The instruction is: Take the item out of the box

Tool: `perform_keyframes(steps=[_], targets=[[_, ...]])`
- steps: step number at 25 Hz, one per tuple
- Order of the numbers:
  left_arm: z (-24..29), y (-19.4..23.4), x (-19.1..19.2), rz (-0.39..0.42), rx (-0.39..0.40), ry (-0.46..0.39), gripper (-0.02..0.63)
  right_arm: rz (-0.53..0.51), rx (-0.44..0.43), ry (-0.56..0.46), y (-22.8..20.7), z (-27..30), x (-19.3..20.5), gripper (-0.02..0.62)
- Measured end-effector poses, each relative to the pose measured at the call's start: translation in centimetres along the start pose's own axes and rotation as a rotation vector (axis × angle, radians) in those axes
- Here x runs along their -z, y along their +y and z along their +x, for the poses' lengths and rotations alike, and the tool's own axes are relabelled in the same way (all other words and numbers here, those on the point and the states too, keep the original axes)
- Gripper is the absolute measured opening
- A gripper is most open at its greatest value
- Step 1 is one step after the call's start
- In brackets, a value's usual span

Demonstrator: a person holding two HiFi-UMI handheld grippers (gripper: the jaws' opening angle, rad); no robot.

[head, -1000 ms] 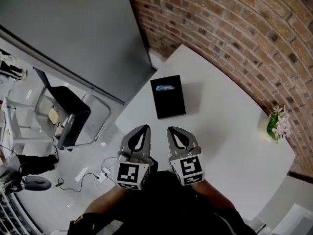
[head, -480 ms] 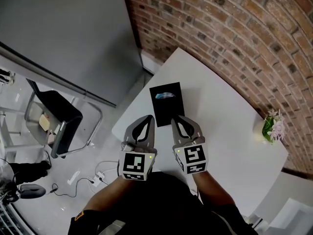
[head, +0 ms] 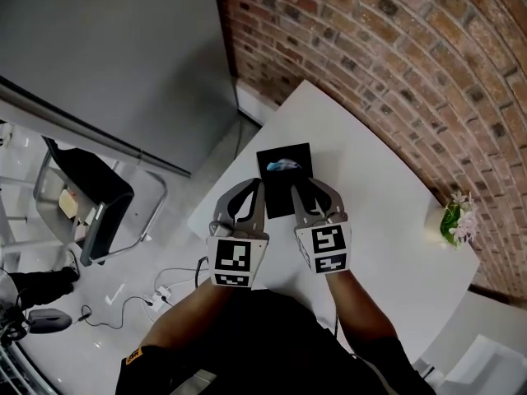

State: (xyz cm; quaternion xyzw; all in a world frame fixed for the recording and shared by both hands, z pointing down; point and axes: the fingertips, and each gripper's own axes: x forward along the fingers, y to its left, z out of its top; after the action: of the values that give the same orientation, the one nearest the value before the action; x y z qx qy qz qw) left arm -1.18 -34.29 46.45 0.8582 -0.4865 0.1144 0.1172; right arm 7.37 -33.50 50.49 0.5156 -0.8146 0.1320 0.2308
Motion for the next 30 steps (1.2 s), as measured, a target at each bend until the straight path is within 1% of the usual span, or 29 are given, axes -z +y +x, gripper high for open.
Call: perform_keyframes(steps=[3,8,17,23,27,30], targets=[[1.0,0.5,0.7,0.0,0.0,0.016,0.005,-0.025,0.005,0.034,-0.6,1.0,0.3,0.101],[2.4,1.5,1.5,-0.013,-0.012,0.03,0.005,-0.051,0.004,0.059,-1.2,2.4,0.6,0.11],[4.3,3.2,2.3,-0.039,-0.031,0.056,0.005,-0.088,-0.018,0.126,-1.4,4.4,1.7,0.133],[5.0,3.8,3.0,-0.059,-0.045,0.083,0.005,-0.077,-0.042,0.151,-1.6,5.5,2.3,0.132],[5.1,4.1,3.1,-0.073,-0.055,0.088,0.005,-0.085,-0.06,0.16,-1.6,6.0,2.4,0.118],[5.0,4.1,3.0,-0.08,-0.058,0.086,0.005,-0.105,-0.056,0.167,-1.6,6.2,2.5,0.077]])
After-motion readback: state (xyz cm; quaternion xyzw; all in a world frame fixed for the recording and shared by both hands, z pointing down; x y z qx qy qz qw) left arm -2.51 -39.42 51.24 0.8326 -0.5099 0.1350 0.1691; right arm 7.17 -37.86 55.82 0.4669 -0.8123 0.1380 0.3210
